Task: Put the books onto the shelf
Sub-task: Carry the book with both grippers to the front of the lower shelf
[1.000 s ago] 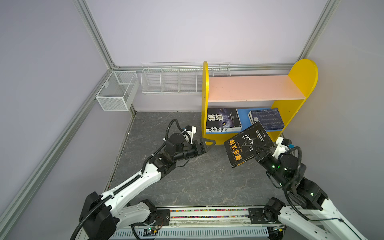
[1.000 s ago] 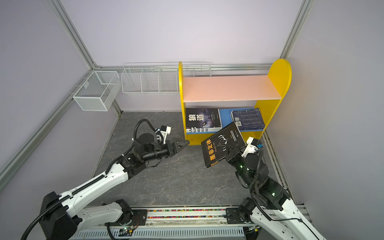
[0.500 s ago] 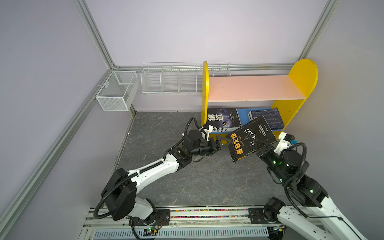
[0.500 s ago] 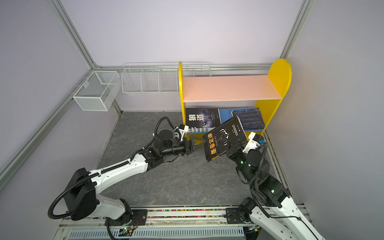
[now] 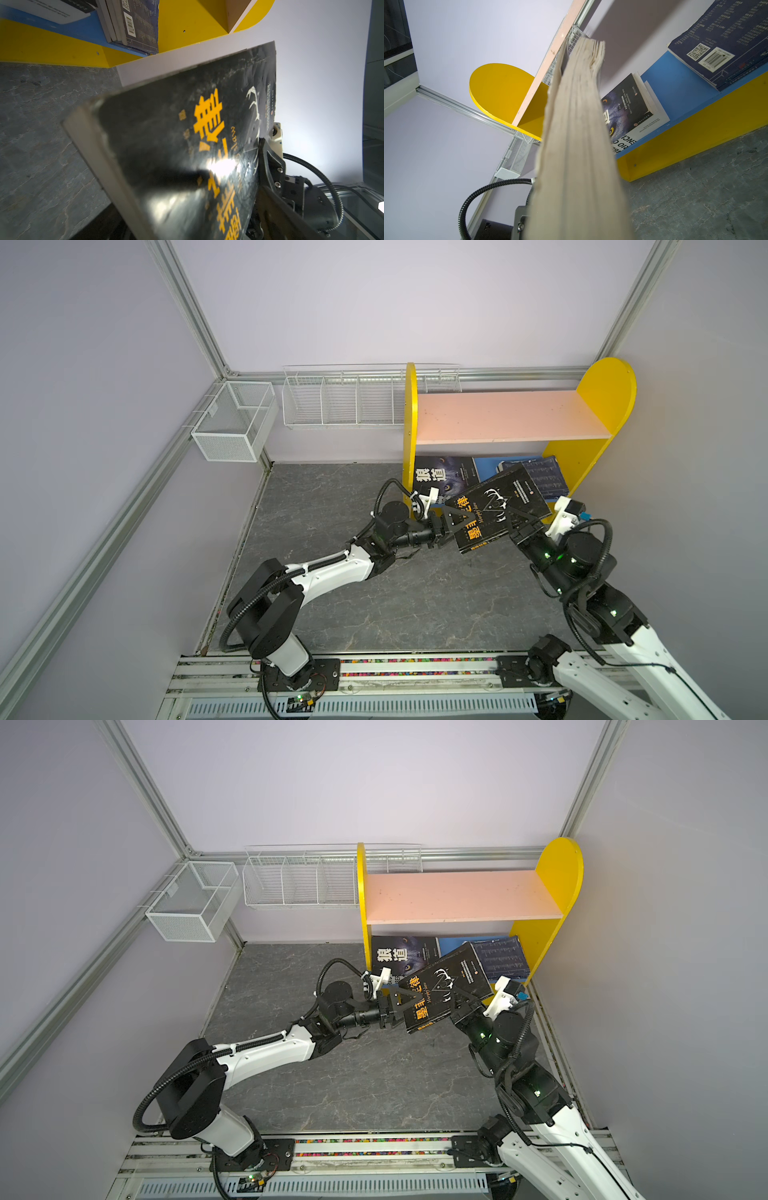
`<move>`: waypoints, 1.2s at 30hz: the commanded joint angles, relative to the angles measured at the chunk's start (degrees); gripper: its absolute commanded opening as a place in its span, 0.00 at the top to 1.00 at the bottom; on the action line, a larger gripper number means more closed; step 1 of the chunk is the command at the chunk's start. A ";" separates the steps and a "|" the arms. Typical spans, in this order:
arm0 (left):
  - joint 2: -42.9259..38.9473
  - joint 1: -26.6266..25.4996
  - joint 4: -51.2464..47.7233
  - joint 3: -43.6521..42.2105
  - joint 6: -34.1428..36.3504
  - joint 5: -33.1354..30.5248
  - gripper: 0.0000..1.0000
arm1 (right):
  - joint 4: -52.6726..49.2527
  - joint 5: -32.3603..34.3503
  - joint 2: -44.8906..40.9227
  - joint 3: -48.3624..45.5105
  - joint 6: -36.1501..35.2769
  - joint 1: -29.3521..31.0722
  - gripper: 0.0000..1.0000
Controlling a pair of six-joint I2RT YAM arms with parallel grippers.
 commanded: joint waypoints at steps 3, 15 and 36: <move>0.98 -0.20 8.30 2.54 -3.47 1.55 0.34 | 9.45 -3.22 -0.16 -1.71 4.04 -1.77 0.91; 0.33 2.54 5.84 2.63 -2.64 5.03 1.00 | -7.15 -14.03 0.96 2.59 -1.64 -9.99 0.39; -3.67 8.69 -7.44 4.92 6.08 16.88 1.00 | -12.59 -59.03 9.61 6.56 -10.85 -35.09 0.49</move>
